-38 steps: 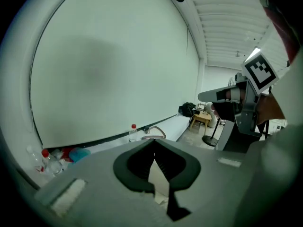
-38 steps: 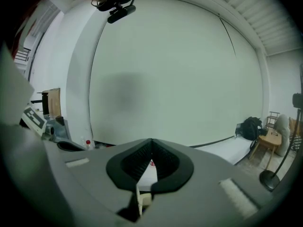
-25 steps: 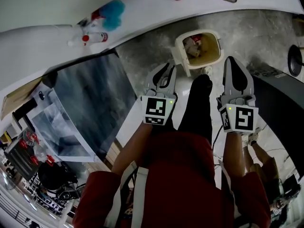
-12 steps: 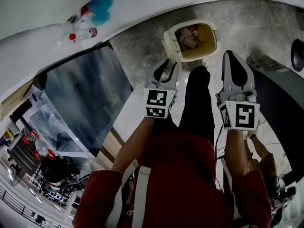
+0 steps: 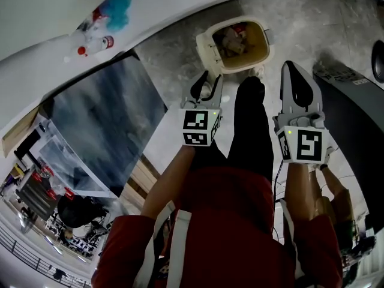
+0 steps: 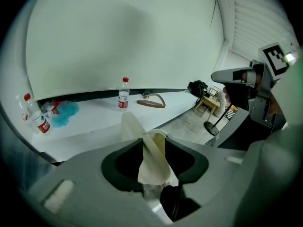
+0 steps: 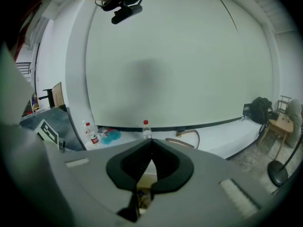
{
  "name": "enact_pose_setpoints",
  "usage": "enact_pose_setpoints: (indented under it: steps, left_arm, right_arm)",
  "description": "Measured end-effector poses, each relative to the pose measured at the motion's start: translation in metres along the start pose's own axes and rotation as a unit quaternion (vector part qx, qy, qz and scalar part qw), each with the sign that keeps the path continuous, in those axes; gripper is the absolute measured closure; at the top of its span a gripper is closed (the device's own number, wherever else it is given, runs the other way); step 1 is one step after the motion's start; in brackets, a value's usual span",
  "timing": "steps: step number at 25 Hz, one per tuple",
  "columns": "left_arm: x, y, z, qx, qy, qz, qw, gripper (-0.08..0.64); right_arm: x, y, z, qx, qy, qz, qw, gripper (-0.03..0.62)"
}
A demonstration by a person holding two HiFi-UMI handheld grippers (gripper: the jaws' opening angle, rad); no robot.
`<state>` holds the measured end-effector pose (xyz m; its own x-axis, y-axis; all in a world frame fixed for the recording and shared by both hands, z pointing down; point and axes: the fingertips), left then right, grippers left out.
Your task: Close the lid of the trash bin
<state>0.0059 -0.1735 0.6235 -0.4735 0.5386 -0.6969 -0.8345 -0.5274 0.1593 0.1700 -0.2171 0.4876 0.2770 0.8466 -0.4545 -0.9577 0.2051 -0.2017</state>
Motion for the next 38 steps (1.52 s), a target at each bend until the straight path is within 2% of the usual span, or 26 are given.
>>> enact_pose_setpoints:
  steps: [18,27,38]
  left_arm:
    - [-0.074,-0.062,-0.022,-0.05,0.011,0.047,0.9976,0.4]
    - [-0.125,-0.09,-0.019,-0.061,0.028,0.068,0.9954,0.4]
    - [-0.192,-0.118,0.0,-0.094,0.055,0.103,0.9887,0.4]
  right_arm:
    - [-0.005,-0.074,0.03,-0.021,0.024,0.017,0.999,0.592]
    - [-0.01,-0.113,0.061,-0.034,0.047,0.017,0.998,0.592]
    - [-0.034,-0.151,0.104,-0.046,0.075,0.018,0.996,0.592]
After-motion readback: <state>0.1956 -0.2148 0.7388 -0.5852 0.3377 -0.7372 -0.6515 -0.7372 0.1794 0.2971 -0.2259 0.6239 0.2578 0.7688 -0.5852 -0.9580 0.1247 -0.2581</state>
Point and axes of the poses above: the fingertips, and each gripper's own axes: x backward along the fingers, y to its left, z out of its underside, and after that the axes turned 10 degrees about -x, right-handed
